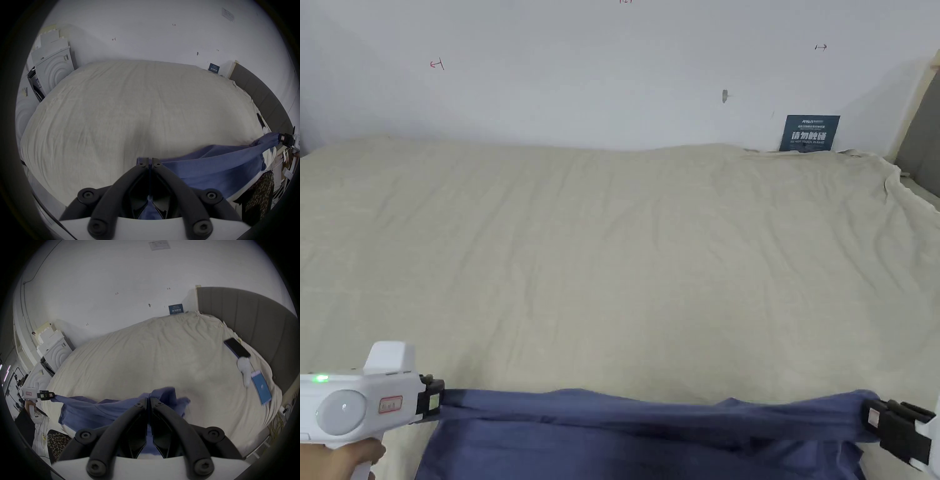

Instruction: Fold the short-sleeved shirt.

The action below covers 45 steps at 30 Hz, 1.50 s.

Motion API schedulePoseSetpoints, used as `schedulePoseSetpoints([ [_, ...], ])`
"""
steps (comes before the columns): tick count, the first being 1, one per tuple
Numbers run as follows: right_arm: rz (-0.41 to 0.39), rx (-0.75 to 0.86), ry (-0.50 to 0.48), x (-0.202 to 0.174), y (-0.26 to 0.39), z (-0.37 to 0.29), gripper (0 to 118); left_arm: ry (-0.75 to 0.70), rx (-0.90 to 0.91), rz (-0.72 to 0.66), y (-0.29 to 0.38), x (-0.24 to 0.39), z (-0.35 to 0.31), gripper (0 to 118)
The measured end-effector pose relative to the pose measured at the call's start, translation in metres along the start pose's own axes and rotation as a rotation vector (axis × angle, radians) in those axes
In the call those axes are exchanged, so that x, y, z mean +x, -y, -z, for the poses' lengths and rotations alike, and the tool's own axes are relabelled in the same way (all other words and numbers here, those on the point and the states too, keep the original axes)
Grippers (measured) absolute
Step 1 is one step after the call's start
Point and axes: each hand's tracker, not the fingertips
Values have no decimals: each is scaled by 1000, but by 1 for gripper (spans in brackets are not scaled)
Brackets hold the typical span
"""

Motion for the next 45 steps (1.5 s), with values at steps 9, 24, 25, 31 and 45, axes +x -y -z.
schedulePoseSetpoints([
  [9, 55, -157, 88, 18, 72, 24, 1, -19, -98, -3, 70, -5, 16, 0],
  [24, 54, -223, 200, 28, 98, 53, 18, -72, -117, 12, 96, -7, 34, 38],
  [25, 37, -207, 204, 26, 93, 49, 38, -90, -110, 1, 92, -7, 31, 62],
  [31, -29, 7, 163, -5, 38, 9, 91, -41, 105, -50, 49, 2, -18, 109],
  [45, -255, 468, 259, -95, -20, -35, 59, -110, 545, -8, -2, 56, -87, 78],
])
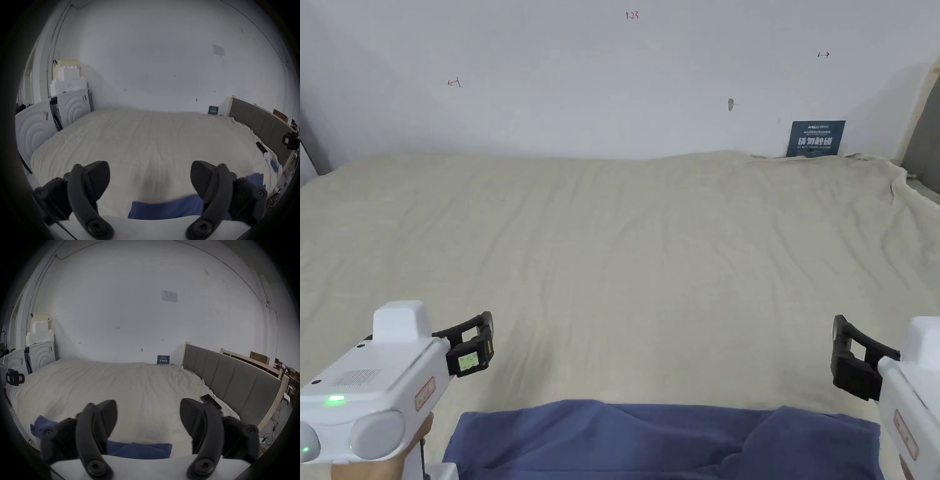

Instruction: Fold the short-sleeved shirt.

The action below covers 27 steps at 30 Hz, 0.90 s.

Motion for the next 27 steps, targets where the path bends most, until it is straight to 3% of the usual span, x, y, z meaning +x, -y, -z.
schedulePoseSetpoints([
  [2, 9, 17, 1, -4, -1, -2, 38, 16, 26, 4, 2, 6, -4, 49],
  [3, 13, 22, -1, -5, -2, -2, 34, 27, 38, 11, 3, 9, -5, 36],
  [5, 18, 28, -6, -8, -2, -3, 29, 43, 44, 23, 7, 10, -2, 31],
  [6, 17, 33, -1, -10, -2, -3, 5, 52, 44, 18, 8, 11, -2, 17],
  [8, 16, 45, -9, -10, -2, -3, 0, 60, 43, 11, 10, 13, -2, 0],
  [20, -3, 31, -27, -11, -2, 1, 0, 275, -174, -220, 1, -37, 25, 0],
  [27, -9, 1, -25, -11, 1, 8, 0, 309, -386, -174, 10, -94, 59, 0],
])
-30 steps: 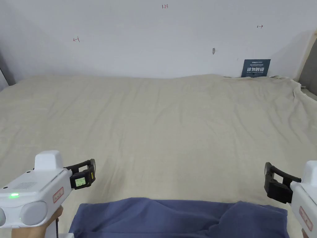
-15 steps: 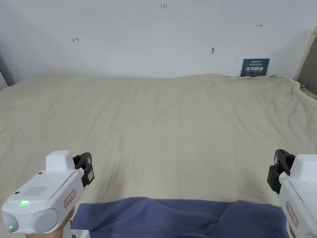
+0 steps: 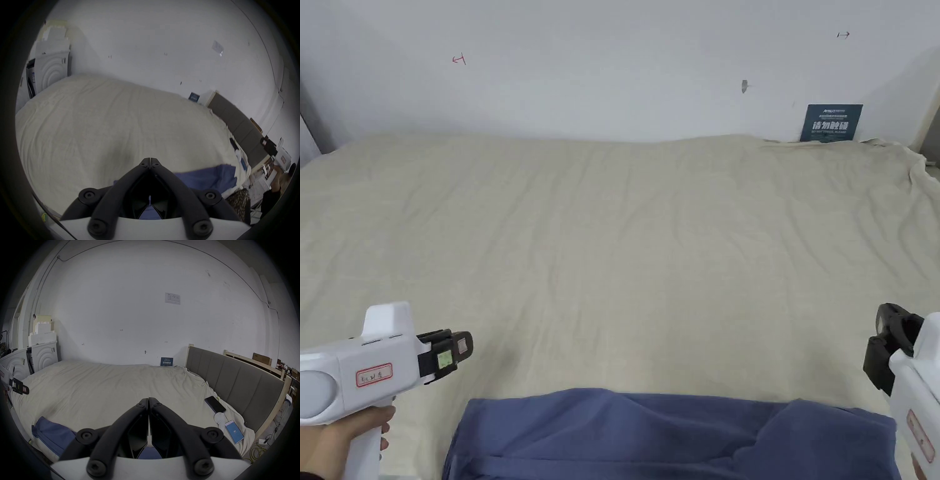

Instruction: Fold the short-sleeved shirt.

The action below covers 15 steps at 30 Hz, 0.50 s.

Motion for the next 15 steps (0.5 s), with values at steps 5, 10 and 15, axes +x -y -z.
schedulePoseSetpoints([
  [5, -10, -20, 4, -2, 2, 6, 0, 24, -180, -68, 4, -50, 26, 6],
  [10, -21, -45, 9, -4, 6, 12, 0, -9, -300, -135, 25, -60, 46, 64],
  [15, -29, -76, 14, -5, 12, 18, 0, -25, -354, -144, 47, -73, 68, 87],
])
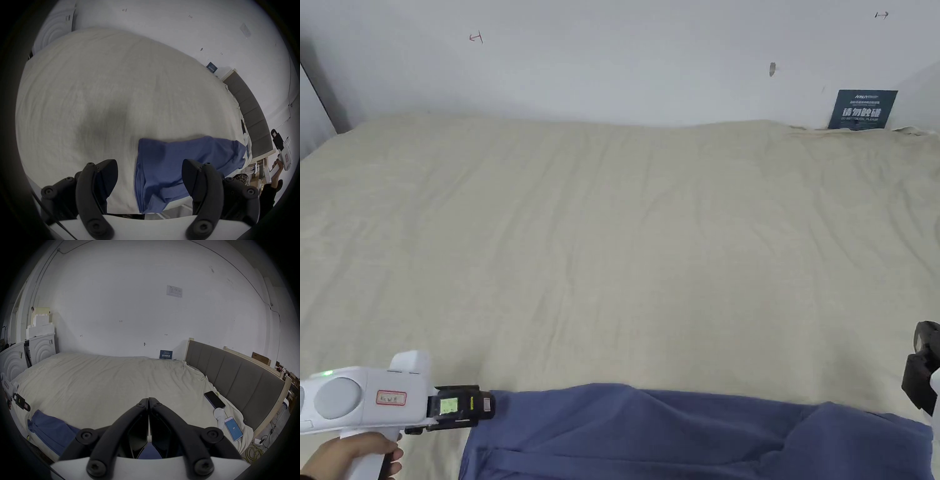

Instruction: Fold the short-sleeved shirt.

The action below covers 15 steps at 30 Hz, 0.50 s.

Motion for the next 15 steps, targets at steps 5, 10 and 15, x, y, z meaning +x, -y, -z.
schedulePoseSetpoints([
  [5, -5, -25, 0, -7, 3, 3, 0, -10, -56, -4, 9, -3, 24, 86],
  [10, -5, -44, 0, -10, 6, 5, 0, -35, -91, 46, 13, 5, 35, 80],
  [15, -5, -55, -3, -11, 7, 5, 0, -97, -77, 122, 16, 24, 30, 50],
])
